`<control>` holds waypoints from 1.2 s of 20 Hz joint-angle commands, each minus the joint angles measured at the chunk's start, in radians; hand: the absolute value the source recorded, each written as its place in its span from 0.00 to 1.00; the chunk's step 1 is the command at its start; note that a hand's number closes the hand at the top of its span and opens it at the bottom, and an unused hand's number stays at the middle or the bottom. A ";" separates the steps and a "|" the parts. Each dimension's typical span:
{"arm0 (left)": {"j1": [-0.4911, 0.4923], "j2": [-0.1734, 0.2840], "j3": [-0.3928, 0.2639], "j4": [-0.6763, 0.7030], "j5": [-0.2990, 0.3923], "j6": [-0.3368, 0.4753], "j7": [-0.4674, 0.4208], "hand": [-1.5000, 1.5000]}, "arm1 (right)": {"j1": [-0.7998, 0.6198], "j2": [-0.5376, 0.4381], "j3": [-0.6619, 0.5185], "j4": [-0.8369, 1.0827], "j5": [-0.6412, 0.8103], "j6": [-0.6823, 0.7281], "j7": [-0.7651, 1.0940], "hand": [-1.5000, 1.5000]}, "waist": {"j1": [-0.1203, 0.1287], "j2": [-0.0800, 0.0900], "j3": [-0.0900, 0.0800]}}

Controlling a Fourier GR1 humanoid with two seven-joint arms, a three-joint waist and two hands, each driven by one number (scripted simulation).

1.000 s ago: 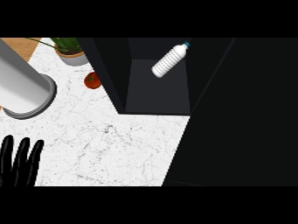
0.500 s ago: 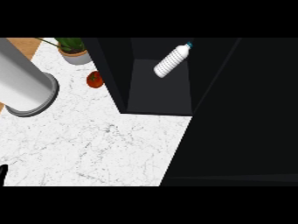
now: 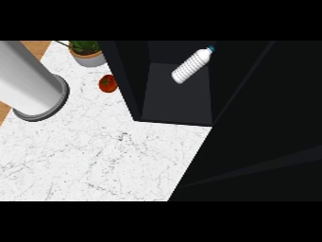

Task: Pick up the bottled water, place it into the cabinet and close the cabinet

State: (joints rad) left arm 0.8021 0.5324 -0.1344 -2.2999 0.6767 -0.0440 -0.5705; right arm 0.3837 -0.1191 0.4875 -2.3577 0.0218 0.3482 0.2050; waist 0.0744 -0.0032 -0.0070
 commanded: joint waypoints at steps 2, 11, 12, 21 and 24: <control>0.079 0.030 0.063 -0.050 0.069 -0.073 -0.005 0.00 | -0.173 0.114 0.173 0.130 -0.043 -0.118 0.111 1.00 | 0.012 0.006 0.004; 0.173 0.027 0.243 0.012 0.206 -0.242 -0.048 0.00 | -0.673 0.119 -0.012 0.404 -0.308 -0.364 0.208 1.00 | -0.019 0.008 0.006; 0.209 0.028 0.258 0.018 0.208 -0.266 -0.046 0.00 | -0.711 0.119 -0.037 0.398 -0.349 -0.396 0.236 1.00 | -0.021 0.005 0.006; 0.278 -0.018 0.387 0.009 0.290 -0.373 -0.029 0.00 | -1.020 0.119 -0.264 0.783 -0.503 -0.296 0.190 1.00 | -0.037 0.006 0.007; 0.255 -0.005 0.449 0.046 0.347 -0.399 -0.002 0.00 | -1.097 0.113 -0.330 0.871 -0.507 -0.238 0.196 1.00 | -0.047 0.006 0.007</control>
State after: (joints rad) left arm 1.0659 0.5266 0.2577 -2.2696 0.9790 -0.4196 -0.6021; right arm -0.5845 -0.0136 0.2195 -1.6177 -0.4688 0.0880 0.3986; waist 0.0369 0.0019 0.0003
